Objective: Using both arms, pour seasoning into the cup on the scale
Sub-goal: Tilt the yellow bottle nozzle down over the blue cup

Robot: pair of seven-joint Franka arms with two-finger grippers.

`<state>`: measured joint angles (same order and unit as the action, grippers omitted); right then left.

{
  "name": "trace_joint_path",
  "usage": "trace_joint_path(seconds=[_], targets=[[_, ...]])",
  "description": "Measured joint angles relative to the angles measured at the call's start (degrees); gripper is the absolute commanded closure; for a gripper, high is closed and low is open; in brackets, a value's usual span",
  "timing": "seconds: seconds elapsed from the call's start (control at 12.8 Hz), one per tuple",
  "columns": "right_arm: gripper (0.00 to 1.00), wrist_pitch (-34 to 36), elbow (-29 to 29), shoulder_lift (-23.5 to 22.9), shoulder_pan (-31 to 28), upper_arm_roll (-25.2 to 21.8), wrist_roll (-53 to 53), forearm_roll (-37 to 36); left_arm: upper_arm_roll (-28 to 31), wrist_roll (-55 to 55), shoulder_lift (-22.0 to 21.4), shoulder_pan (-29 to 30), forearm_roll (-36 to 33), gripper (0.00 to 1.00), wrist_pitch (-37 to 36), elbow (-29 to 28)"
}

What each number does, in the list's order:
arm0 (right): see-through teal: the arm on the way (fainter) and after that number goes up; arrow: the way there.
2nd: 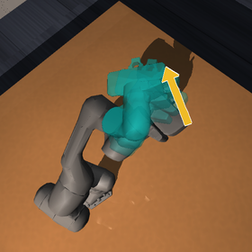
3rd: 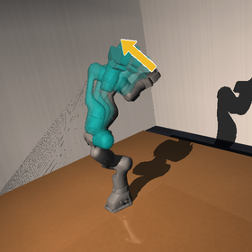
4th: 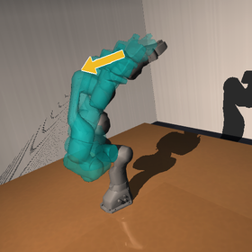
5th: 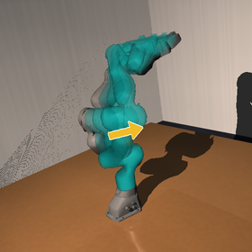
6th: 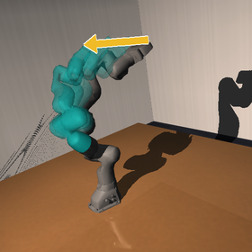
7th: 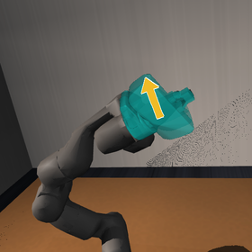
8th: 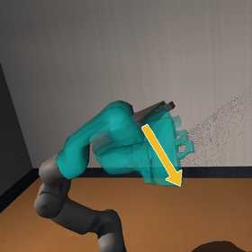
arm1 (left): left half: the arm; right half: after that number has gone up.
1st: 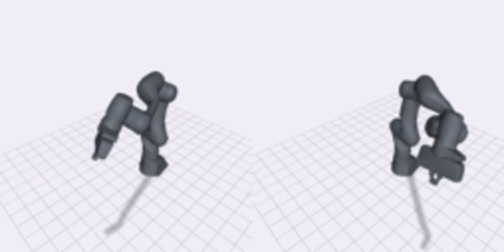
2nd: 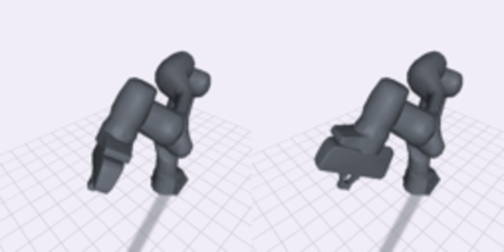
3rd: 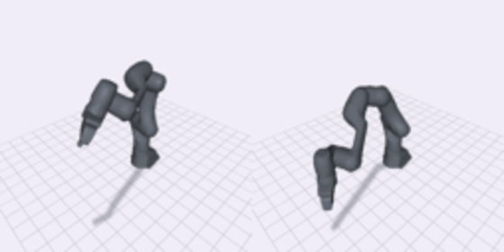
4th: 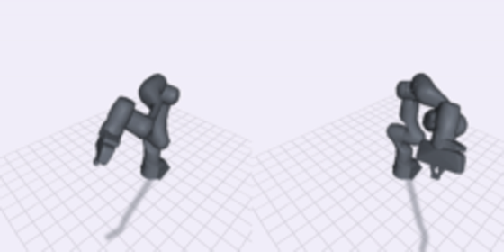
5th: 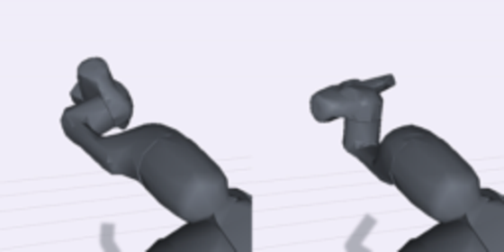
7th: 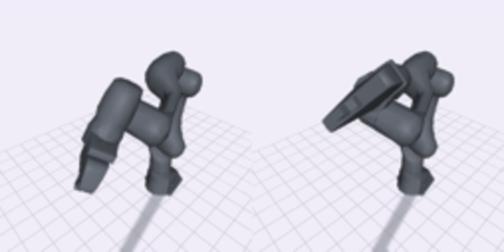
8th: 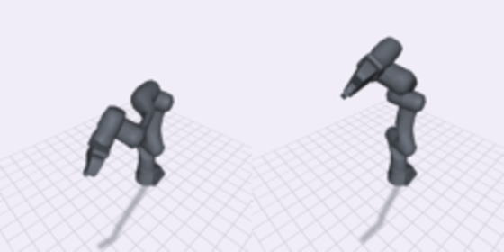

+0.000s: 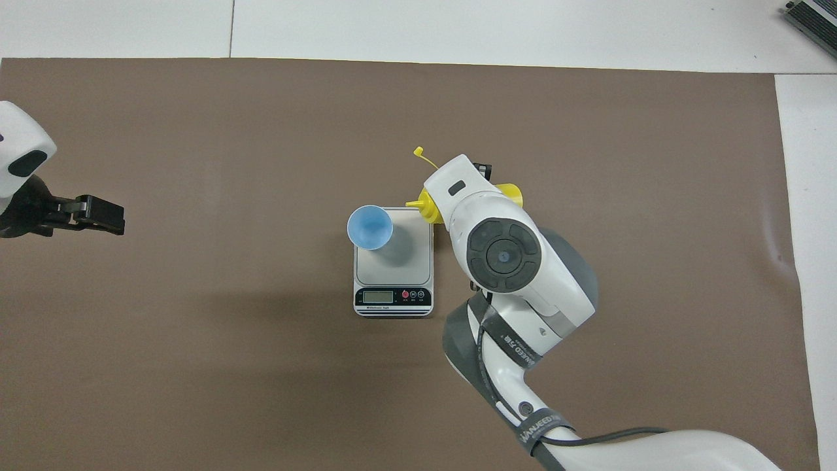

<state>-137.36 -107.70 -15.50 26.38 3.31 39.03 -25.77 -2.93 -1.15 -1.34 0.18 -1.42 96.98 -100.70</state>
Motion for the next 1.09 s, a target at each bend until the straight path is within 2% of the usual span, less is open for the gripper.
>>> trace_joint_path(seconds=[0.55, 1.09], targets=[[0.85, 0.7, 0.7, -2.8, 3.7, 0.0, -8.6, -18.8, 0.0, 0.0, 0.0, 0.0, 0.0, 0.0, 0.1, -0.1], [0.87, 1.4, 0.8, -2.8, 5.0, 0.0, -11.2, -26.7, 0.0, 0.0, 0.0, 0.0, 0.0, 0.0, 0.1, -0.3]])
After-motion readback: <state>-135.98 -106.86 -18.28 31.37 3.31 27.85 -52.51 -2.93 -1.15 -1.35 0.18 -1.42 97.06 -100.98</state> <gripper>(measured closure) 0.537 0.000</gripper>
